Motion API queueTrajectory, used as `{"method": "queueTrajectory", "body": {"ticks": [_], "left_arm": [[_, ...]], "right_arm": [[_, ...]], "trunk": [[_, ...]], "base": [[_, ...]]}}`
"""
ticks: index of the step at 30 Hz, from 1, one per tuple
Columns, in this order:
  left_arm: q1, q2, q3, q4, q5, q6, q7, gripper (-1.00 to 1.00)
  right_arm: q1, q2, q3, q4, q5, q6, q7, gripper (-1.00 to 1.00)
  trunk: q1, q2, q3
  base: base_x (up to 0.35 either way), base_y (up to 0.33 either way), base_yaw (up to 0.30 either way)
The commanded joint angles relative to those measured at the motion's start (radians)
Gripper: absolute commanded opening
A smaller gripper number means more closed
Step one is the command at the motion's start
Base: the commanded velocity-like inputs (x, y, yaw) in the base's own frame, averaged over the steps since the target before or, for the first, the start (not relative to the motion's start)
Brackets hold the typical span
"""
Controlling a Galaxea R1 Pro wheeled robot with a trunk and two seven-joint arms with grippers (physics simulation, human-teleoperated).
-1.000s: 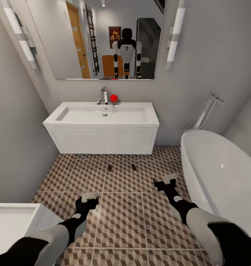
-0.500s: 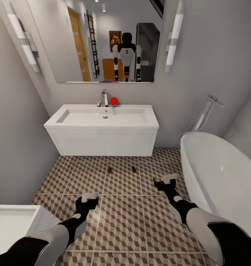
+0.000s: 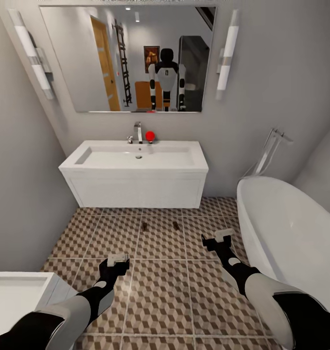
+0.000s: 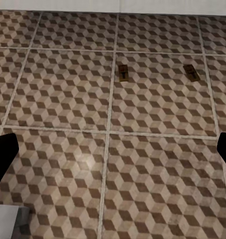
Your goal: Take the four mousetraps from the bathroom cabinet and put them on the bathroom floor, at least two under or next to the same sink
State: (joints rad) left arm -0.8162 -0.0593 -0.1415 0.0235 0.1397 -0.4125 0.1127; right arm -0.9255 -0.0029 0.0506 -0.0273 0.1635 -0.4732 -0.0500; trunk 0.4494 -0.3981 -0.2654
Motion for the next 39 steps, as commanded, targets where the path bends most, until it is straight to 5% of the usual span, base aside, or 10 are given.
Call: {"method": "queueTrajectory", "body": {"ticks": [1,39], "left_arm": [[-0.001,0.000,-0.009,0.003,0.009,-0.005,0.002,1.00],[-0.001,0.000,-0.009,0.003,0.009,-0.005,0.002,1.00]], "right_arm": [[-0.001,0.000,0.005,0.001,0.005,-0.002,-0.005,1.00],[-0.001,0.000,0.005,0.001,0.005,-0.002,-0.005,1.00]], "trunk": [[0.001,-0.002,0.000],[0.001,-0.002,0.049]], "base": [[0.000,0.000,0.000],[0.000,0.000,0.000]]}}
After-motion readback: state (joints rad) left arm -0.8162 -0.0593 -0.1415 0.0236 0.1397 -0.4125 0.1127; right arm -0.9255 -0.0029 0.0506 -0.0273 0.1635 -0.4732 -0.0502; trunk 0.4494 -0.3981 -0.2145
